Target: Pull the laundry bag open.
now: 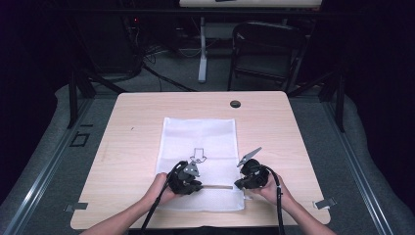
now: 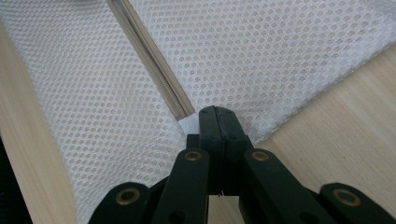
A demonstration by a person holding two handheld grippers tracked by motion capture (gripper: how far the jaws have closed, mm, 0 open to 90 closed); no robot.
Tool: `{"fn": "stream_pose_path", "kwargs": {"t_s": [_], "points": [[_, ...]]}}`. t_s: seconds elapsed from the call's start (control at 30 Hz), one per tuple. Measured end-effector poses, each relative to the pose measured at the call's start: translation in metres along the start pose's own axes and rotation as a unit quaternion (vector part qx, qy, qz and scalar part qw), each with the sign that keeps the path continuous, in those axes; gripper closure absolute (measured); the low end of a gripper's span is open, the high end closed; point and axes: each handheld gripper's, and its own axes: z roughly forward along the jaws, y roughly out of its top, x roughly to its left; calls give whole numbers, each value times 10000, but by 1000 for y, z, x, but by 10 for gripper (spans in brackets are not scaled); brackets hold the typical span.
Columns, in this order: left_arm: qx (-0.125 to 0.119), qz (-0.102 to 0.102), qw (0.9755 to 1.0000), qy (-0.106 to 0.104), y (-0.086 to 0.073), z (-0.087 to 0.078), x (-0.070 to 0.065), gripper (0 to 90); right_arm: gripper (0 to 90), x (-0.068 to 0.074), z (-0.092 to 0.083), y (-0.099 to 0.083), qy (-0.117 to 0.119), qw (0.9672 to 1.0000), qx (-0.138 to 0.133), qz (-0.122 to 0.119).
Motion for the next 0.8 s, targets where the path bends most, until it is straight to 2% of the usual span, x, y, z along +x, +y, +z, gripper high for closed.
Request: {"fn": "stream_pose_path", "kwargs": {"t_s": [0.13, 0.8], "points": [[4, -78, 10000, 20, -6, -4, 3, 826, 900, 0, 0, 0, 10, 10000, 7, -4], [69, -154, 9998, 119, -21, -16, 7, 826, 900, 0, 0, 1, 0, 10000, 35, -14]]}}
